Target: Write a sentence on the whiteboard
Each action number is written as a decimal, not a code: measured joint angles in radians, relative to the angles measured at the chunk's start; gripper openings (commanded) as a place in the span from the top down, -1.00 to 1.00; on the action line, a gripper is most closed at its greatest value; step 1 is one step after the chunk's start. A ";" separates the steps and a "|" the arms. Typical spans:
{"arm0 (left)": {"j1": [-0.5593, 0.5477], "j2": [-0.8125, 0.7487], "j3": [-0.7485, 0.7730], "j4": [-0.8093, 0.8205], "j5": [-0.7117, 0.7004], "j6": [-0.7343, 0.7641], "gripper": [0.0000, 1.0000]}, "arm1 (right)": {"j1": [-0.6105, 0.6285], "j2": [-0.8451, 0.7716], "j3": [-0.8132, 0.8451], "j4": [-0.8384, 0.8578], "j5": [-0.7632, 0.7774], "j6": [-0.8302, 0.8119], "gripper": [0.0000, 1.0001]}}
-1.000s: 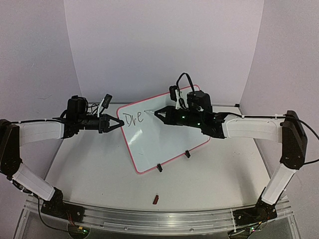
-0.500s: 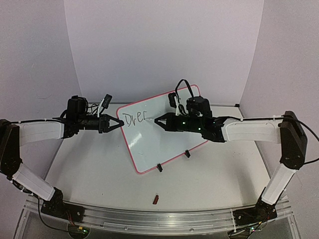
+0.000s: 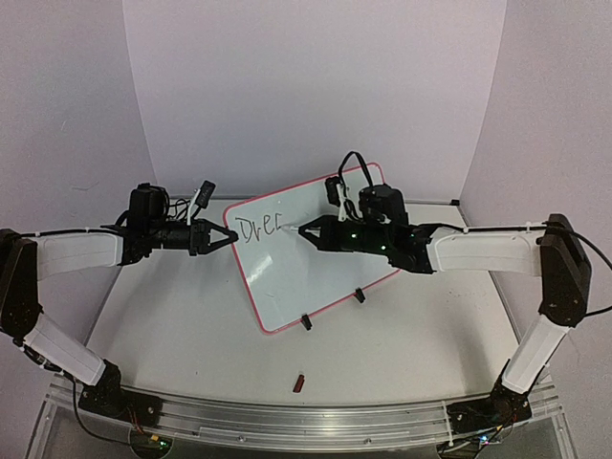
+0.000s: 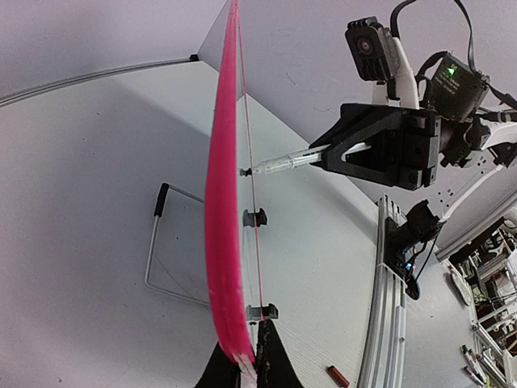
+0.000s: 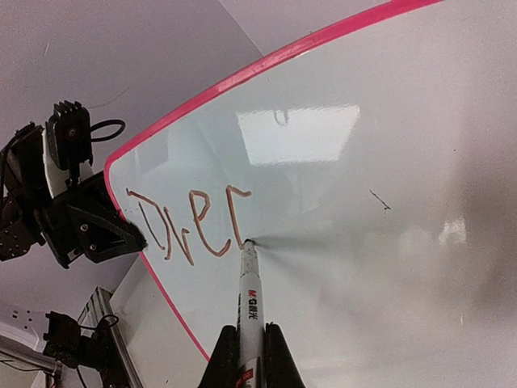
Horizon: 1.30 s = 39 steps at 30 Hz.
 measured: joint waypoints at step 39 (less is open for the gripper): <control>-0.002 0.000 0.001 0.000 0.003 0.004 1.00 | -0.003 -0.001 0.018 0.002 0.028 -0.004 1.00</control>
